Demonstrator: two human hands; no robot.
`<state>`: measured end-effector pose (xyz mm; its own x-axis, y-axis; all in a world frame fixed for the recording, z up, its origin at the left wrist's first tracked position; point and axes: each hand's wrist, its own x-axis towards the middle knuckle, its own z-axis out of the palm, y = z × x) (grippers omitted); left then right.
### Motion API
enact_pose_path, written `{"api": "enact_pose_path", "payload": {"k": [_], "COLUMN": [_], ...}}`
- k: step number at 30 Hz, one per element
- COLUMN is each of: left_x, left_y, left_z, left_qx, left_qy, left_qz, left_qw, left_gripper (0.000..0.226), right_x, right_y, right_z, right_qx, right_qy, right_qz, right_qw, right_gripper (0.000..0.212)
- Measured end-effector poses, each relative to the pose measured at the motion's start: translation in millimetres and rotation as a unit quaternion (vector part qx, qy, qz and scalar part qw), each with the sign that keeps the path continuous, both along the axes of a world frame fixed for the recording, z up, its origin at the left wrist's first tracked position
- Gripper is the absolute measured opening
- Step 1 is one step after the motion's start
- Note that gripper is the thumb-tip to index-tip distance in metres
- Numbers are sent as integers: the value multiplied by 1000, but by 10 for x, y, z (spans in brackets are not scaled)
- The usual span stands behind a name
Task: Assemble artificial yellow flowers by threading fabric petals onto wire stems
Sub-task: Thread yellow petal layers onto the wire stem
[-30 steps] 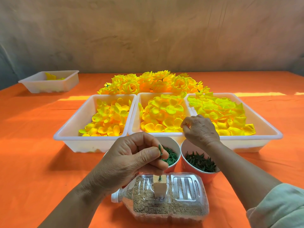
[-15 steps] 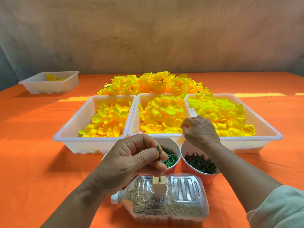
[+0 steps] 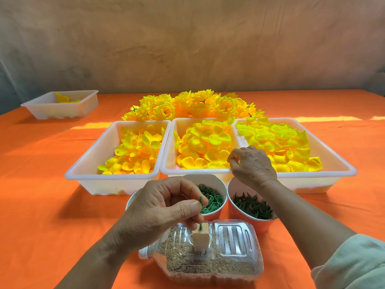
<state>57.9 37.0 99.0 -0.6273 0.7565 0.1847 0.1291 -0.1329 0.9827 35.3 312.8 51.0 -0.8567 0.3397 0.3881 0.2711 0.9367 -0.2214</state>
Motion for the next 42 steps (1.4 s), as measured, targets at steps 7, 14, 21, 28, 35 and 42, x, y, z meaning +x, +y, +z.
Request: {"api": "enact_pose_path", "payload": {"k": [7,14,21,28,35,42], "left_x": [-46,-104,-123,-128,-133,-146], "left_y": [-24,-41,-22,-7,-2,10], "left_z": [-180,-202,-238,-298,-293,-318], "left_qx": [-105,-99,-73,-80,-90,-75], "left_qy": [198,173,182,165,137,100], "left_qz": [34,4,-11,-15,-27,-51], "left_qw": [974,980,980,983,986,991], "left_gripper": [6,12,11,9,10,12], "right_x": [12,17,15,24,28,22], "right_y": [-3,-4,-2,-3,-8,1], "right_z": [6,2,-2,-3,12,7], "right_qx": [-1,0,1,2,-9,-5], "right_qy": [5,5,7,3,5,4], "right_qz": [1,2,4,3,3,1], "right_qw": [1000,1000,1000,1000,1000,1000], "right_gripper": [25,25,25,25,24,24]}}
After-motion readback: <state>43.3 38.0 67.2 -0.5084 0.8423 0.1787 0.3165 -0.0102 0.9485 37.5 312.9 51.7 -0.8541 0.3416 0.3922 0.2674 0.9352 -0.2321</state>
